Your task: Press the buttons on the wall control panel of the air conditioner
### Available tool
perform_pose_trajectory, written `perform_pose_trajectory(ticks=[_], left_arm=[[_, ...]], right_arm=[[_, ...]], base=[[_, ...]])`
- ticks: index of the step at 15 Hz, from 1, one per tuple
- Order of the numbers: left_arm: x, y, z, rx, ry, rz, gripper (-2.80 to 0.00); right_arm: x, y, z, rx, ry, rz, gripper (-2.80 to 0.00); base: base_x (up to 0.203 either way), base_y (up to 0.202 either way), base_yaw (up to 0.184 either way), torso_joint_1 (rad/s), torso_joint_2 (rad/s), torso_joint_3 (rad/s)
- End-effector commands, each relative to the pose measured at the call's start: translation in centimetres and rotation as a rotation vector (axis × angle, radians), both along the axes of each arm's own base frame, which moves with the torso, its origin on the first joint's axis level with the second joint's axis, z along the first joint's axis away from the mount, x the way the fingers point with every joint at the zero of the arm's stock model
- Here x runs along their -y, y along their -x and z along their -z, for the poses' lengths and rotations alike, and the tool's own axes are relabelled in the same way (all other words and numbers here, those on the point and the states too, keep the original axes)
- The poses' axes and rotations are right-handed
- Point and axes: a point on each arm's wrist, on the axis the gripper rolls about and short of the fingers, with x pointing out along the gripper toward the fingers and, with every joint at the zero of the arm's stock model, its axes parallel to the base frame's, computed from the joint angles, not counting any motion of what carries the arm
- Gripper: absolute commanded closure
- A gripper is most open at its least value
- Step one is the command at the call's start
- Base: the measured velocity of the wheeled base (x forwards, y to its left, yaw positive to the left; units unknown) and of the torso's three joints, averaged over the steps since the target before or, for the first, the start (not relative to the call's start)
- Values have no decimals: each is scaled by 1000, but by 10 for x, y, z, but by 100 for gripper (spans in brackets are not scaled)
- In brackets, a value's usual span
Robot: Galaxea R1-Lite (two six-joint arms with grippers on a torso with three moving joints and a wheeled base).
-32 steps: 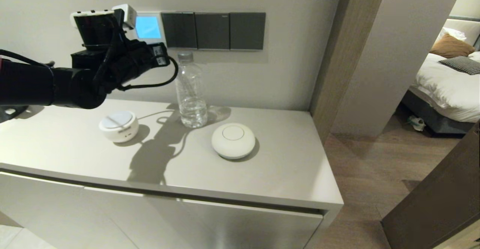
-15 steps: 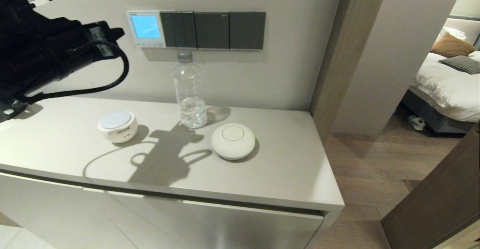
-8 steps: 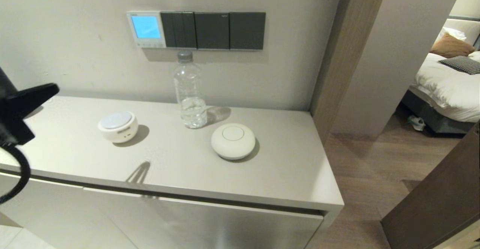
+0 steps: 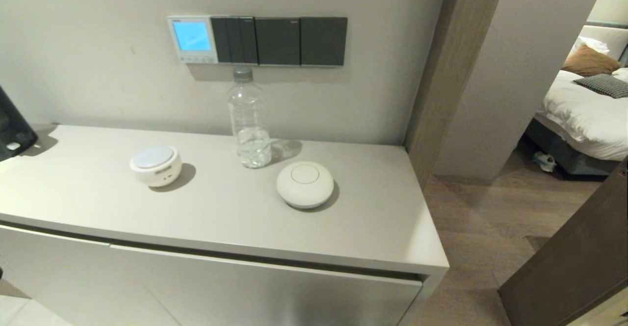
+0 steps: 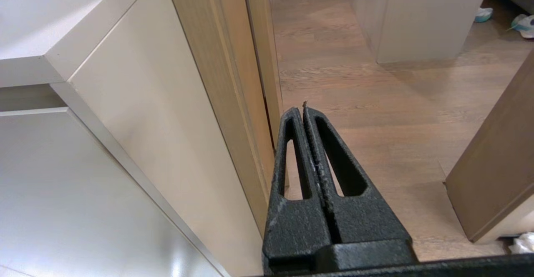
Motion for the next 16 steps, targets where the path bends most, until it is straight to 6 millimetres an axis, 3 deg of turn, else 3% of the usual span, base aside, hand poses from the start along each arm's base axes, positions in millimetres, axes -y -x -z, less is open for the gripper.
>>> perform_pose_trajectory(ticks=[1, 3, 5, 9, 16], left_arm=[[-3, 16, 18, 42, 2, -88, 0], [-3, 25, 27, 37, -24, -160, 0], [-1, 32, 42, 21, -38, -118, 0], [0, 29, 69, -29, -43, -74, 0], [1, 39, 98, 86, -52, -14, 0]], right_arm=[[0, 0, 1, -4, 0, 0, 0], [0, 0, 1, -3, 0, 0, 0], [0, 0, 1, -3, 0, 0, 0], [0, 0, 1, -3, 0, 0, 0], [0, 0, 1, -3, 0, 0, 0]], base=[[0, 0, 0, 0, 0, 0], [0, 0, 0, 0, 0, 0], [0, 0, 0, 0, 0, 0], [0, 0, 0, 0, 0, 0], [0, 0, 0, 0, 0, 0]])
